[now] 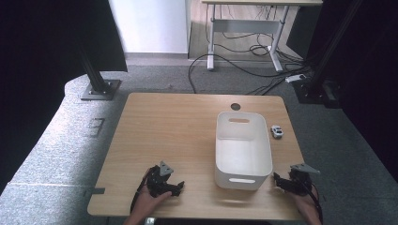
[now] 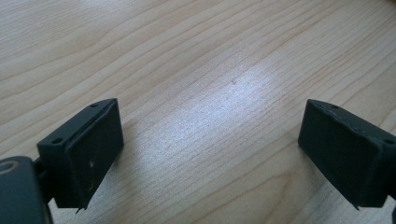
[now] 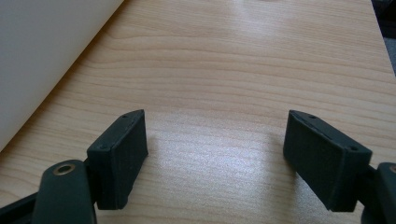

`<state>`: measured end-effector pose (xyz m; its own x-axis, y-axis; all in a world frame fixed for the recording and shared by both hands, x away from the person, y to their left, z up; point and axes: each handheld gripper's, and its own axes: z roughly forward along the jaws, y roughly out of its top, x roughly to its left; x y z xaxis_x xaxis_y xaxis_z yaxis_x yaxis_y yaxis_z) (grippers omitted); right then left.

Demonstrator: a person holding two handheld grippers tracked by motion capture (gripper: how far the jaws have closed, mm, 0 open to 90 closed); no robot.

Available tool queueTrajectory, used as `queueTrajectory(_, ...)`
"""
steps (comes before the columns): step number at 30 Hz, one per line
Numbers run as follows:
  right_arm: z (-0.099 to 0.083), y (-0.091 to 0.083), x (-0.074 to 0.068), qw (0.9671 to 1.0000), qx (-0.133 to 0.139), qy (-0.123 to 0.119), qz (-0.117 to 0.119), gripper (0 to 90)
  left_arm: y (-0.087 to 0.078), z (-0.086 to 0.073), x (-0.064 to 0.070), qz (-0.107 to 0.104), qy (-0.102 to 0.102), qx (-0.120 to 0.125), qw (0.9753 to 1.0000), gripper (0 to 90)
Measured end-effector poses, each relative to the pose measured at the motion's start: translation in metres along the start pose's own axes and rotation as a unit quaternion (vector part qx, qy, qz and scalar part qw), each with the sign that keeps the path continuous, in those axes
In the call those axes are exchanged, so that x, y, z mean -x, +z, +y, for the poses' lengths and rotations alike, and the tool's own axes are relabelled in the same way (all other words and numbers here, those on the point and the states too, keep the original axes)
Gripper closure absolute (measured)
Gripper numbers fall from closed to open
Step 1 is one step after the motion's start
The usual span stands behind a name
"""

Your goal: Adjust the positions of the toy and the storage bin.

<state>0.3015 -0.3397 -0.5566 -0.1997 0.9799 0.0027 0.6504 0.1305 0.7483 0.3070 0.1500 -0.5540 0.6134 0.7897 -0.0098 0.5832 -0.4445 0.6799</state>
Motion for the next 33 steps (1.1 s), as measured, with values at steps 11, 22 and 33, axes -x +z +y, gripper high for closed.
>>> queueTrajectory(11, 0.001, 0.001, 0.000, 1.0000, -0.005, -0.002, 0.002, 15.4, 0.000, 0.000, 0.000, 0.000, 0.000, 0.000, 1.0000, 6.7)
queueTrajectory(22, 0.001, 0.001, -0.001, 0.9998, 0.003, -0.014, 0.014, 24.7, 0.001, 0.002, 0.000, -0.005, 0.005, -0.002, 1.0000, 5.7)
queueTrajectory(33, 0.011, -0.005, -0.002, 0.9996, 0.011, 0.008, 0.026, 22.1, 0.001, 0.002, 0.000, -0.005, 0.005, -0.001, 1.0000, 5.7)
